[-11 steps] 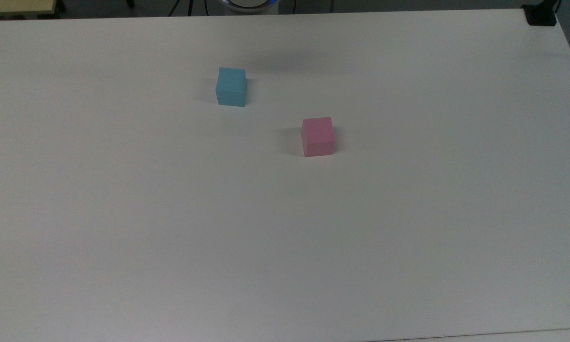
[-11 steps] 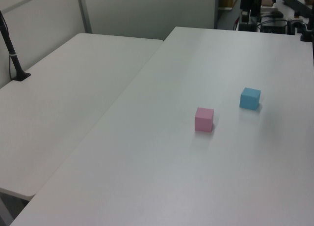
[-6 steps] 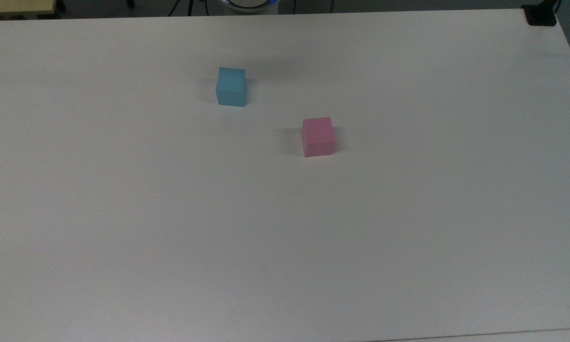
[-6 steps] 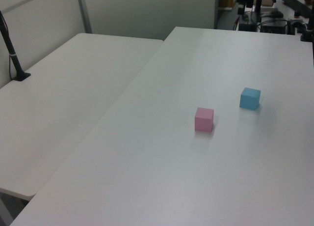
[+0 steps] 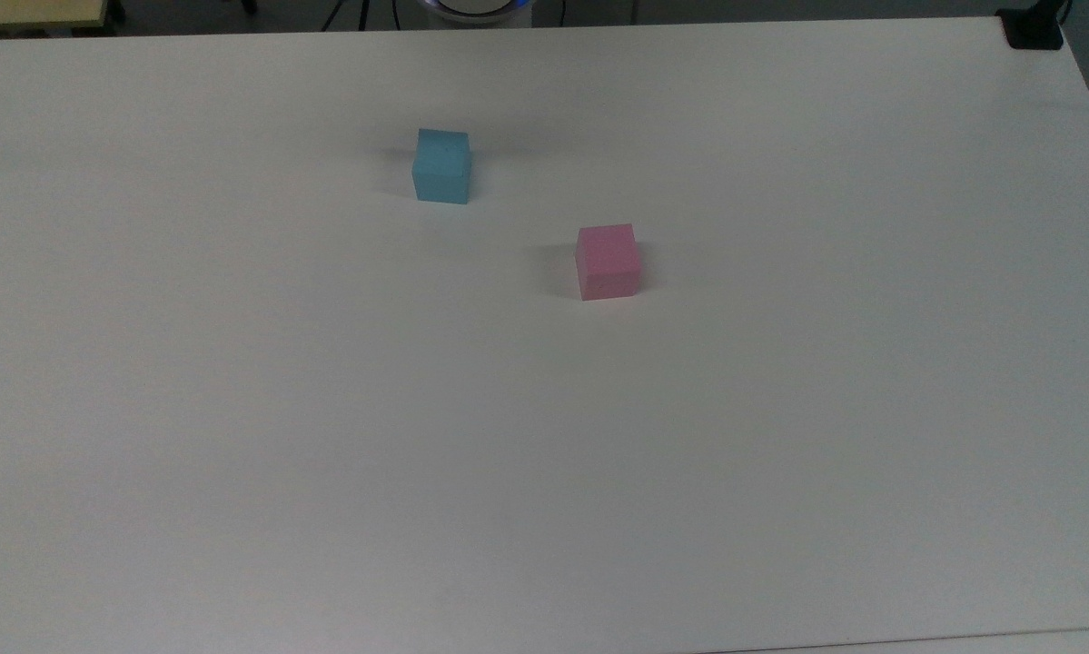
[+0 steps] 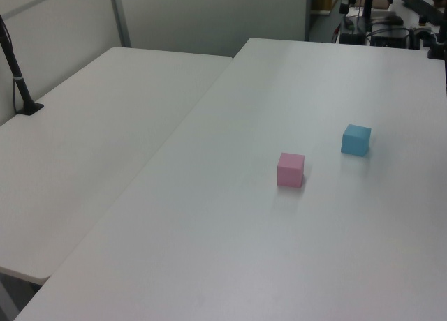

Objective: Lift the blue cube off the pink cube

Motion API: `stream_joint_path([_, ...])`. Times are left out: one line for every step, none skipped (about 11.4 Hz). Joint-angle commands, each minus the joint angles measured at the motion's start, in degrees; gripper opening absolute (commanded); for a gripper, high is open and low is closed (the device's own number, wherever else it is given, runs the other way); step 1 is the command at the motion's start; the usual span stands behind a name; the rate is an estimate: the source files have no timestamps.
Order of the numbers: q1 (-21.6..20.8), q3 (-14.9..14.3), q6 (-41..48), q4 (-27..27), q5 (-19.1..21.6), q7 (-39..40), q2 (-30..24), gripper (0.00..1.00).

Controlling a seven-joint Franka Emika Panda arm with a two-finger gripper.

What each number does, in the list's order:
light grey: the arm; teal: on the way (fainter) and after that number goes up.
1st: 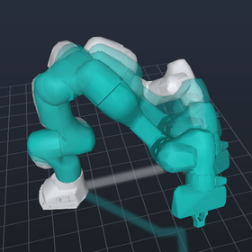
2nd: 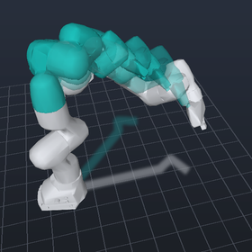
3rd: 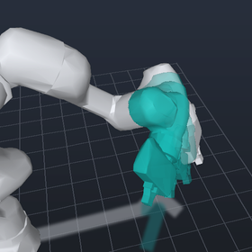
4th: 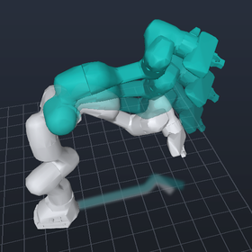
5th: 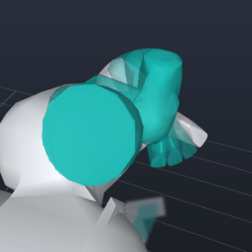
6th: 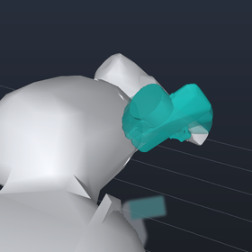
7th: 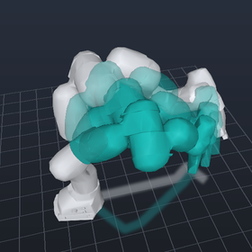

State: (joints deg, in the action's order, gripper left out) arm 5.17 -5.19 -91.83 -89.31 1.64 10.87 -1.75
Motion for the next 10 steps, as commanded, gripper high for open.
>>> stream_joint_path([-0.6,-0.4,-0.5,1.0,-0.1,-0.2,0.4,1.0])
stream_joint_path([-1.1,-0.4,-0.7,1.0,-0.2,-3.6,0.4,1.0])
stream_joint_path([-1.6,-0.4,-0.8,1.0,-0.4,-6.6,0.5,1.0])
stream_joint_path([-3.2,-1.4,-0.8,1.0,-0.6,-6.9,0.5,1.0])
stream_joint_path([-4.4,-3.1,-0.9,1.0,-0.5,-6.8,0.5,1.0])
stream_joint_path([-4.6,-3.2,-0.8,1.0,-0.5,-6.7,0.6,1.0])
stream_joint_path([-4.6,-3.2,-0.8,1.0,-0.5,-6.7,0.5,1.0])
stream_joint_path([-4.6,-3.2,-0.8,1.0,-0.5,-6.7,0.5,1.0])
stream_joint_path([-4.6,-3.2,-0.8,1.0,-0.4,-6.7,0.5,1.0])
stream_joint_path([-4.6,-3.2,-0.8,1.0,-0.4,-6.7,0.5,1.0])
